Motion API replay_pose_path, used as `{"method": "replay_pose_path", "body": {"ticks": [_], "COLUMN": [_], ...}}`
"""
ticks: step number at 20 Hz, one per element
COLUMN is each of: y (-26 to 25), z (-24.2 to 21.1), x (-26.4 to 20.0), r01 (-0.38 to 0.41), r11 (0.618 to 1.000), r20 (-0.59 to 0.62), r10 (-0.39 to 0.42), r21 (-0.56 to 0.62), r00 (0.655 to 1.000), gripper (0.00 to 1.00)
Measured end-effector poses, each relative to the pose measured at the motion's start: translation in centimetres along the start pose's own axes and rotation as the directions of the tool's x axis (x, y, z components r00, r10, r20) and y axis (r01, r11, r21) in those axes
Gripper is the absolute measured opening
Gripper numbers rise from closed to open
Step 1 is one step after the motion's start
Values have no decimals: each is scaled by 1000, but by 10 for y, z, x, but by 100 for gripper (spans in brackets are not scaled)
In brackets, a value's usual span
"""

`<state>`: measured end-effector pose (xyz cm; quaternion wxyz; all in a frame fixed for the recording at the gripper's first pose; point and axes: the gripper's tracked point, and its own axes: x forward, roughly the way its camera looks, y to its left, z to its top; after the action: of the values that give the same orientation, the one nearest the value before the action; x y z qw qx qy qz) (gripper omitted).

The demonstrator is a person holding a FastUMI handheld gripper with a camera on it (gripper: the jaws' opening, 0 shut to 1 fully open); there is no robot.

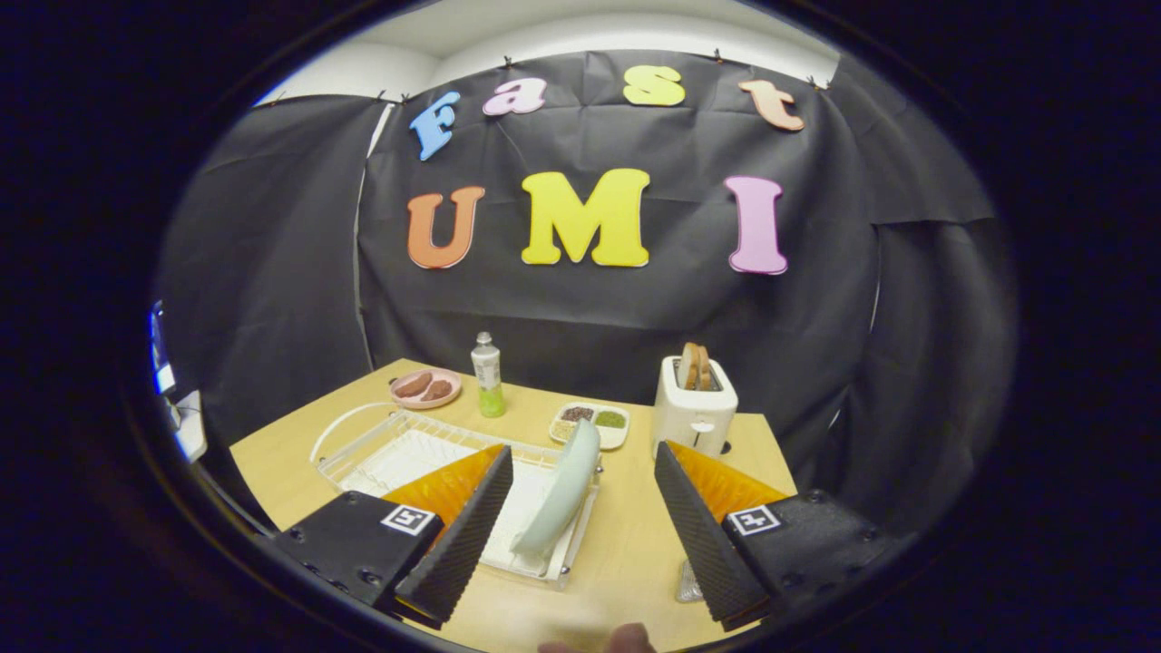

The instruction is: Take the plate from the dish rack, then take the spoon from the basket and place it into the plate.

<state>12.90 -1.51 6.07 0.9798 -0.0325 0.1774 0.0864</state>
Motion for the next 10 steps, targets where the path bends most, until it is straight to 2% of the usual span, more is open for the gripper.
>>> {"method": "replay_pose_path", "body": {"ticks": [4, 6, 10], "y": [3, 4, -5], "z": [8, 2, -13], "x": [41, 56, 81], "r01": [9, 7, 54], "r11": [1000, 999, 997], "r20": [-126, -211, -343], "r10": [-7, 4, -33], "r21": [14, 49, 52], "r00": [992, 977, 939], "gripper": [100, 100, 100]}}
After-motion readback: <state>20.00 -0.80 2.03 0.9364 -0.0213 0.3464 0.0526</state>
